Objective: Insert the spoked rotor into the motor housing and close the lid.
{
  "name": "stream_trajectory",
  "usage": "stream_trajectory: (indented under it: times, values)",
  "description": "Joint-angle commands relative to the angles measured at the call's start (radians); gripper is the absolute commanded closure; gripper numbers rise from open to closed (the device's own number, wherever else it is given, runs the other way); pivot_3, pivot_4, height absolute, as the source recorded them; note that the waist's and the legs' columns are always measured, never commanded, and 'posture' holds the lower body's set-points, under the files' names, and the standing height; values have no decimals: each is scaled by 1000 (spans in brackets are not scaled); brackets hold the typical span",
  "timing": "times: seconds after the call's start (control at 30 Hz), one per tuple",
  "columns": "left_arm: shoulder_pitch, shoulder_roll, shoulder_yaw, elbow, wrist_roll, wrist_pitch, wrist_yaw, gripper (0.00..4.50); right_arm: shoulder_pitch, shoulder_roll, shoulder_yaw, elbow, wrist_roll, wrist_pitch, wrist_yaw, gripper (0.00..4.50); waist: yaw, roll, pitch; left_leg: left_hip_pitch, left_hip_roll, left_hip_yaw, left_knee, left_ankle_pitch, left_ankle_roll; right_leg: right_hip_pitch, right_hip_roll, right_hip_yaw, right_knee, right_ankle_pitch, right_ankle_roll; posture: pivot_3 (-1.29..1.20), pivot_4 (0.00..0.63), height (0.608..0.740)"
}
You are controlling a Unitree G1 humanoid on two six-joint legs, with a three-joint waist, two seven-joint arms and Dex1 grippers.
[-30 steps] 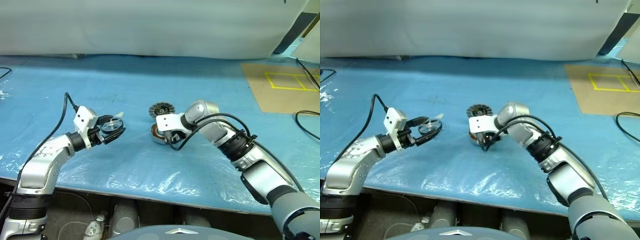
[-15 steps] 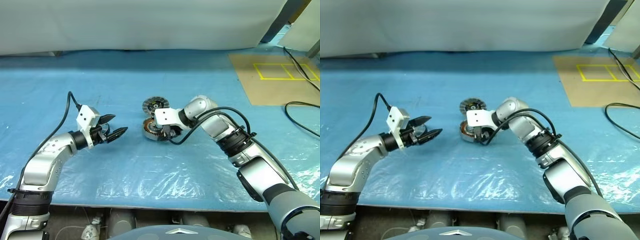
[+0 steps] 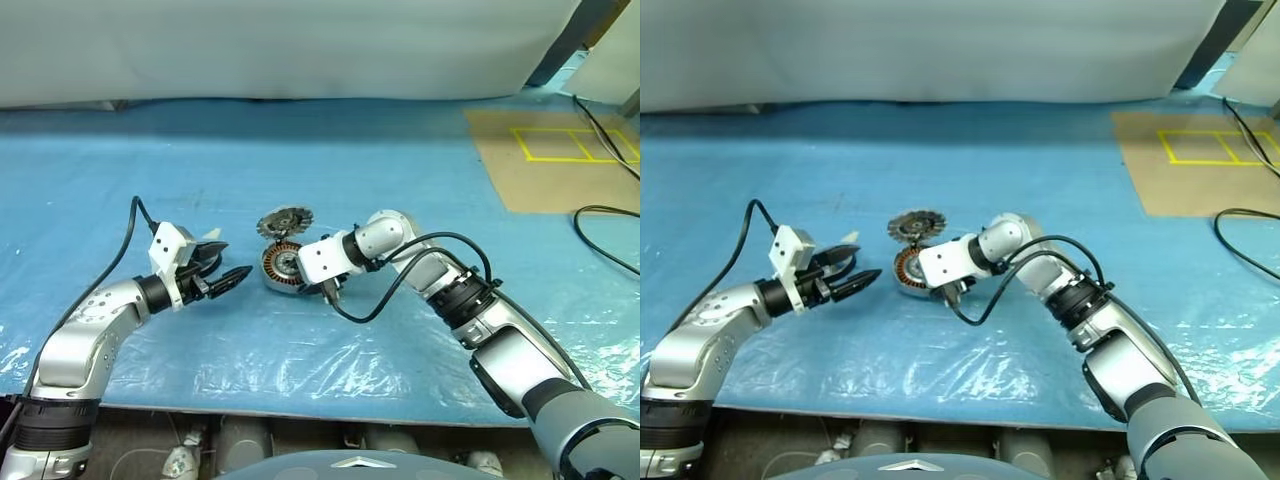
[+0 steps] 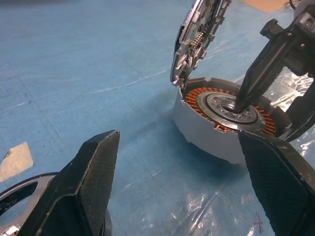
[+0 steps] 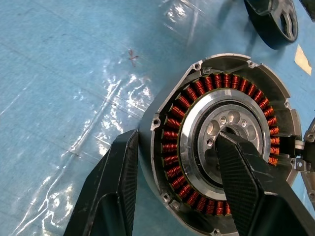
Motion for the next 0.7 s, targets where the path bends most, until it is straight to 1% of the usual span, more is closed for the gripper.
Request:
stream_trajectory:
  times: [0.03, 0.17, 0.3, 0.37, 0.5, 0.6, 0.7]
  values:
    - [-5, 8, 16, -32, -11, 1, 4, 453, -9, -15, 3, -47, 10, 11, 32, 2499, -1, 0, 0, 0, 0, 0, 0, 0, 0, 0, 0, 0, 0, 0, 0, 0, 150, 740]
    - [-6, 8, 12, -34, -10, 1, 3, 453, 17, -57, 33, 12, -39, -40, 20, 2499, -3, -1, 0, 1, 0, 0, 1, 0, 0, 0, 1, 0, 1, 0, 0, 0, 150, 740]
    - [-10, 9, 9, -28, -10, 0, 0, 453, 46, -55, 43, -4, -48, -55, -1, 2499, -3, -1, 0, 4, 0, 0, 1, 0, 0, 4, 0, 0, 1, 0, -1, 0, 150, 740]
    - [-12, 11, 10, -26, -11, 2, -2, 453, 46, -50, 51, -7, -66, -81, -20, 2499, -3, -1, 0, 6, 0, 0, 1, 0, 0, 6, 0, 0, 1, -2, -4, 0, 150, 740]
    - [-16, 14, 5, -23, -12, 5, -10, 453, 41, -12, 48, -50, -44, 95, 29, 2499, -4, -1, 0, 6, 0, 0, 3, 0, 0, 6, 0, 0, 1, -3, -4, 0, 150, 740]
    - [-24, 9, -3, -22, -10, 7, -10, 453, 2, 33, 52, -72, -42, 386, 84, 2499, -6, -1, 0, 7, 0, 0, 3, 0, 0, 6, 0, 1, 1, -3, -4, 0, 150, 740]
    - [-27, 1, -13, -19, -5, 2, -8, 453, -54, 62, 66, -79, -51, 607, 115, 2499, -5, -1, 0, 8, 0, 0, 3, 0, 0, 6, 1, 1, 1, -3, -4, 0, 150, 740]
